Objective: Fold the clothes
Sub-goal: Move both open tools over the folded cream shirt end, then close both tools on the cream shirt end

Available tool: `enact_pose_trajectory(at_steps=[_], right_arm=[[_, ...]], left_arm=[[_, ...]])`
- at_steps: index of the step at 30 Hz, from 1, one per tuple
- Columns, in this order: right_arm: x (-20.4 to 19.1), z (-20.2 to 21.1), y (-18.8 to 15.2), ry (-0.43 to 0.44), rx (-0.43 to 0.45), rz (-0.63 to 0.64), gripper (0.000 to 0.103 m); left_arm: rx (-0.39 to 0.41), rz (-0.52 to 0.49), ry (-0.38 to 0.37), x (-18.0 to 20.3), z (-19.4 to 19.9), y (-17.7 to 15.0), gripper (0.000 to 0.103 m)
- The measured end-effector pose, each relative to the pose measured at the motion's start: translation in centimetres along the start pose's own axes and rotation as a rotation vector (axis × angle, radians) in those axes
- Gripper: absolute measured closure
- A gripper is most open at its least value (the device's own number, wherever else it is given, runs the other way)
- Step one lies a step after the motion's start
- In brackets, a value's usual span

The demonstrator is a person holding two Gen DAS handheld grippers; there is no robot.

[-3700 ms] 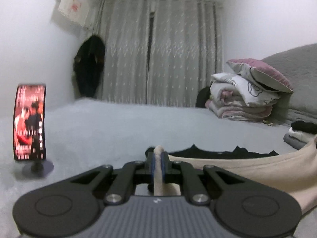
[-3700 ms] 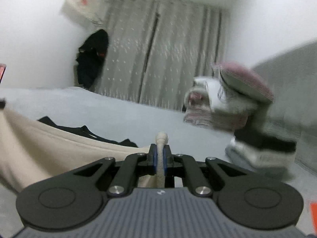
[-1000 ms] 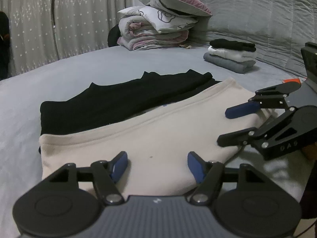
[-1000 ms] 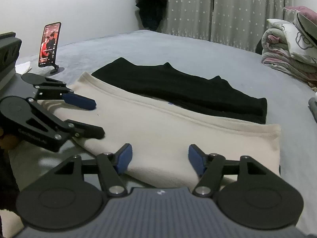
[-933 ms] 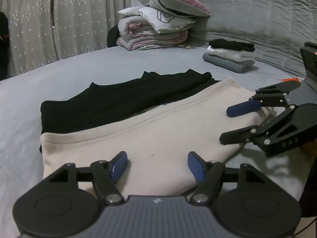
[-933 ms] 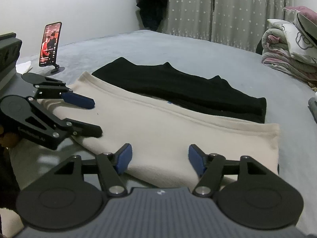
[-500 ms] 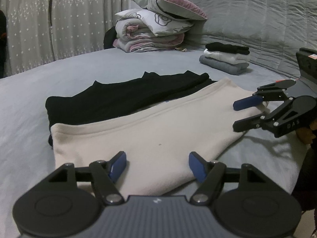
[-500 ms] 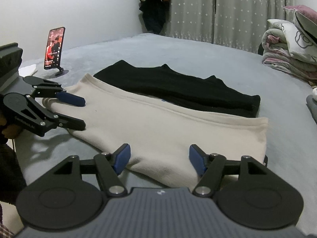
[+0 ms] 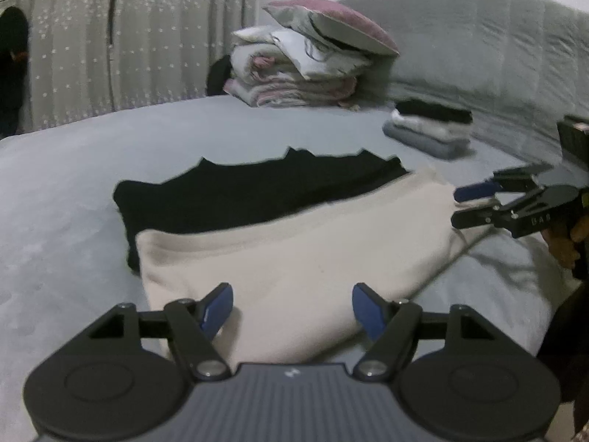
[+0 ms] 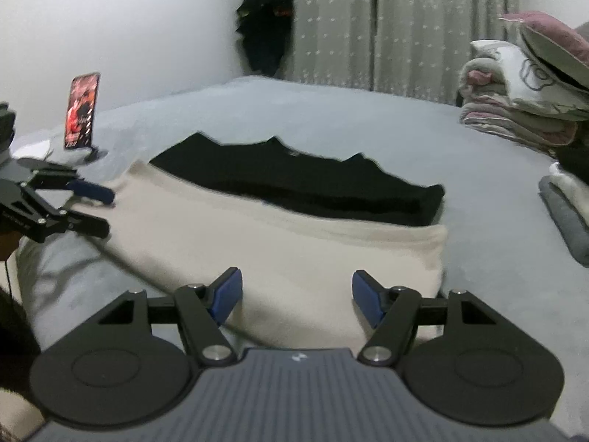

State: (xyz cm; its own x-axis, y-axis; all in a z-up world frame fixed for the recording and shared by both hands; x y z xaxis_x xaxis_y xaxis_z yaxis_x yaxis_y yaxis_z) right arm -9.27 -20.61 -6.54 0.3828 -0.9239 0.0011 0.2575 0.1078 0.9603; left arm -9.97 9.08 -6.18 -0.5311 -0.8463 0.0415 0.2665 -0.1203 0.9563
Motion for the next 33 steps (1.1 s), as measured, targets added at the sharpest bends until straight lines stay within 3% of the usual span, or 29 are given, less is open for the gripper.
enact_pose_trajectory(at_steps=[4,8,13,15,25,33], right_arm=[[1.5,-0.5,0.7,-0.063,0.025,-0.048,0.033],[3.1,-1.1,1.0,-0.126,0.037,-0.096,0.033],[5.3,-2.4,-0.3,-0.22,-0.049,-0.148,0.033],[6.1,-3.0,-1.2,-0.24,-0.093,-0.182,0.031],[6.2,-2.4,-0.7,-0.247,-0.091,-0.234,0.03],[7.8,-0.9,-0.2,-0.23,-0.185,-0.401,0.029]], left_arm=[[0.023,0.027,0.052,-1.1,-0.2,0.4,0.029],[0.023,0.02,0.156,-2.0,-0.9,0.3,0.029],[-0.054,0.02,0.213,-3.1,-1.9,-0.8,0.029],[-0.061,0.04,0.212,-3.5,-2.0,-1.0,0.029],[-0.11,0.16,0.211,-4.4,-1.5,-0.4,0.028],[-0.207,0.356,0.184,-5.9,-0.2,-0.1,0.027]])
Point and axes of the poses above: each gripper's, at about its wrist camera, not at the fingertips, and z roughly against the way its jaws point, x to its right, y to its top, the point moved 2 cm from there along -z, roughly the way its jaws point, and after that the axes turned 13 degrees about x, right-handed, at the moved point
